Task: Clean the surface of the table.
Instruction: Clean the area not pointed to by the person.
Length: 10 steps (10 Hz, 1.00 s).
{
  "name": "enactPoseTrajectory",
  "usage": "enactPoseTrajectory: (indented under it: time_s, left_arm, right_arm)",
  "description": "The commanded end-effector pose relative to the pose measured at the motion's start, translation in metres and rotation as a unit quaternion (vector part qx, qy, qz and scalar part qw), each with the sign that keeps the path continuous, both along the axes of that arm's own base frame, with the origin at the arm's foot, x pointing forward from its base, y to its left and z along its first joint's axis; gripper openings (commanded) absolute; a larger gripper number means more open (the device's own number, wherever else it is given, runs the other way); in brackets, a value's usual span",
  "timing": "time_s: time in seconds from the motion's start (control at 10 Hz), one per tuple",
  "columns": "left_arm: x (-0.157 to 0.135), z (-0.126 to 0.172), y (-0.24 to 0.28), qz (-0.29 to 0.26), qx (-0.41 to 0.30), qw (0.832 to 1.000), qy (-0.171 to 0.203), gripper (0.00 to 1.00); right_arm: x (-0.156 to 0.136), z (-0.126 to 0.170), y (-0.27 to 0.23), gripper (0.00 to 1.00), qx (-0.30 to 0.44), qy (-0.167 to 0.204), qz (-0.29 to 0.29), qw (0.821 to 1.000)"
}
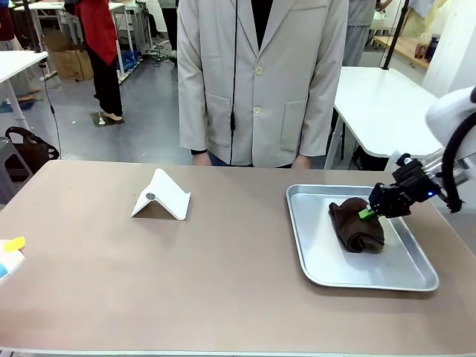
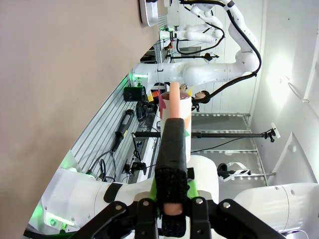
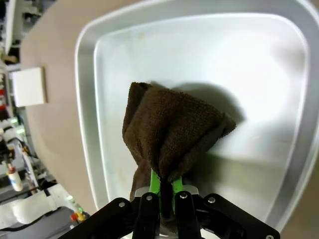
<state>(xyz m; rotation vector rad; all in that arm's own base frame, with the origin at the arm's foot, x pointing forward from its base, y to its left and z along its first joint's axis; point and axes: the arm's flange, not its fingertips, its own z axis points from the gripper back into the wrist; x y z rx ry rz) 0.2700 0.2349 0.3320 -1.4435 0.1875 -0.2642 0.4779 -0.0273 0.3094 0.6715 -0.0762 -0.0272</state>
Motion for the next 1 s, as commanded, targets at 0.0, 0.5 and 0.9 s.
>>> enactPoseTrajectory:
  time_s: [0.0, 0.5, 0.9]
  left_arm:
    - [0.0, 0.005, 0.001, 0.007, -0.012, 1.0, -0.002, 0.22]
    - [0.0, 0.005, 0.001, 0.007, -0.012, 1.0, -0.002, 0.22]
    - [0.0, 0.005, 0.001, 0.007, -0.012, 1.0, -0.002, 0.22]
  right_arm:
    - [-0.008, 0.005, -0.015, 0.1, 0.063, -0.023, -0.013, 0.998]
    - [-0.036, 0.042, -0.092, 0.1, 0.356, 0.018, -0.01, 0.934]
    - [-0.078, 0.051, -0.135, 0.1, 0.473, 0.035, 0.076, 0.877]
